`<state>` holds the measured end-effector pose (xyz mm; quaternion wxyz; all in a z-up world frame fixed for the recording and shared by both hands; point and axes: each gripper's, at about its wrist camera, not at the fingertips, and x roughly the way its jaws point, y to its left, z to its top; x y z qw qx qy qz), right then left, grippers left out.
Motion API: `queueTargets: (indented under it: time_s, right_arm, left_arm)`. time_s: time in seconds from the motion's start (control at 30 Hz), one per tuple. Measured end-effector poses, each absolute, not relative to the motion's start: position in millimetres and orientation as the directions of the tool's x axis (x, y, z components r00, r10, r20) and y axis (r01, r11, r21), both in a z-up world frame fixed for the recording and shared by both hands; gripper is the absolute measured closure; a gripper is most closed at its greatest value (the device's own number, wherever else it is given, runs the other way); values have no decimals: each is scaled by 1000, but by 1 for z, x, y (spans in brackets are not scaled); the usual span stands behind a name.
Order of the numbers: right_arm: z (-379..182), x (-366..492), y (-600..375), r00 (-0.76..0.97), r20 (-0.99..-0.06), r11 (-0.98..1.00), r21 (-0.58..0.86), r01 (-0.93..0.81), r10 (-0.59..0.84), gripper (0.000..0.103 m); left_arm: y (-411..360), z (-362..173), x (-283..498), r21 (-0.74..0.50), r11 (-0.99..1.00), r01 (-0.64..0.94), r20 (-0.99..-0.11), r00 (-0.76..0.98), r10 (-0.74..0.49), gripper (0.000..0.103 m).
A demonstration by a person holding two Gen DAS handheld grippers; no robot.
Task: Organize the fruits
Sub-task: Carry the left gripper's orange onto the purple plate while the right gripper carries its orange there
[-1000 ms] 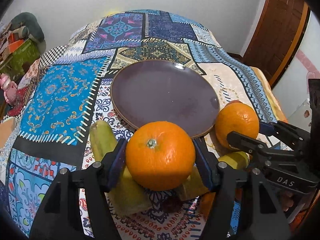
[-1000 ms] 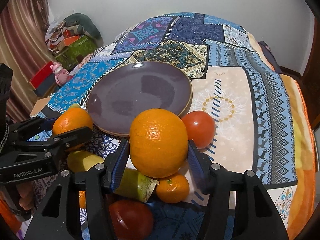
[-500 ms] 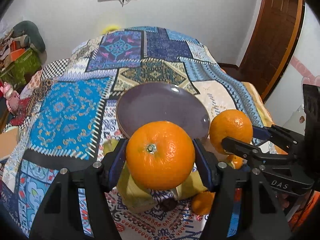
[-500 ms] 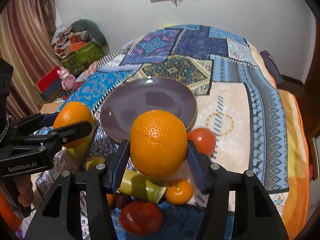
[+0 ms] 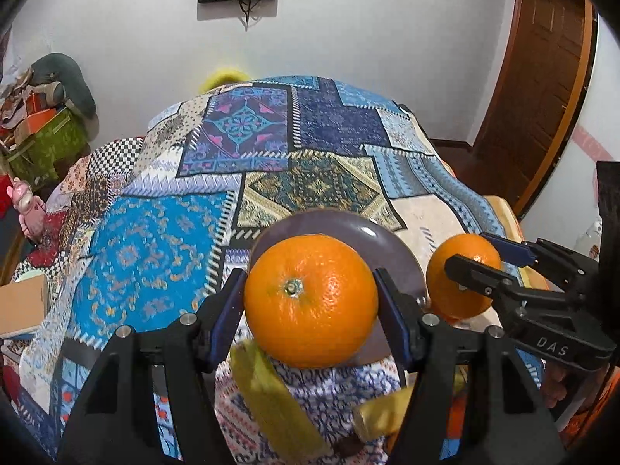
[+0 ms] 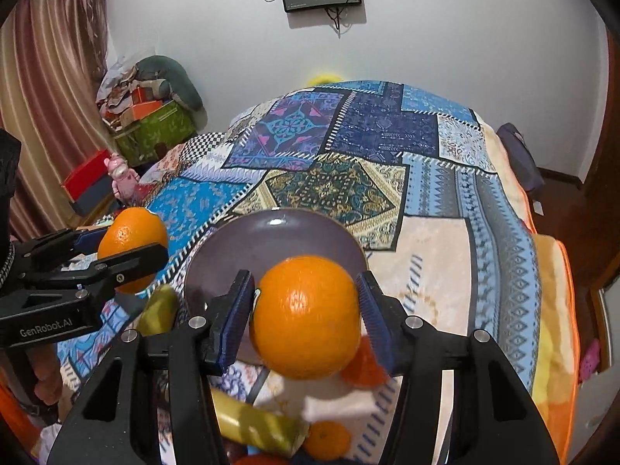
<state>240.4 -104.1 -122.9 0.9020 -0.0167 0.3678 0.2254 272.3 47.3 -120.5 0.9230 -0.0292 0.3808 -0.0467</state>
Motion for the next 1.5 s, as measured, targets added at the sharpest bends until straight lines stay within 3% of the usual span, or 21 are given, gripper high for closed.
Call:
queueTargets:
  time_s: [0.67,1.3,1.5]
  right_arm:
    - [-166,275,-94,557,-748,899,118,-422,360,53]
    - [-170,280,-90,549,-757,885,84,-457,355,50]
    - [-166,274,-98,558,-758,895,74,-440,338,49]
  left_arm:
    - [22,-171,364,-86,992,94,-802,585,-125,39]
    - [19,-202,386,-173,981,82,-874,448,-191,38]
    - [11,-178,368,-109,984,141,-833,528,-168,38]
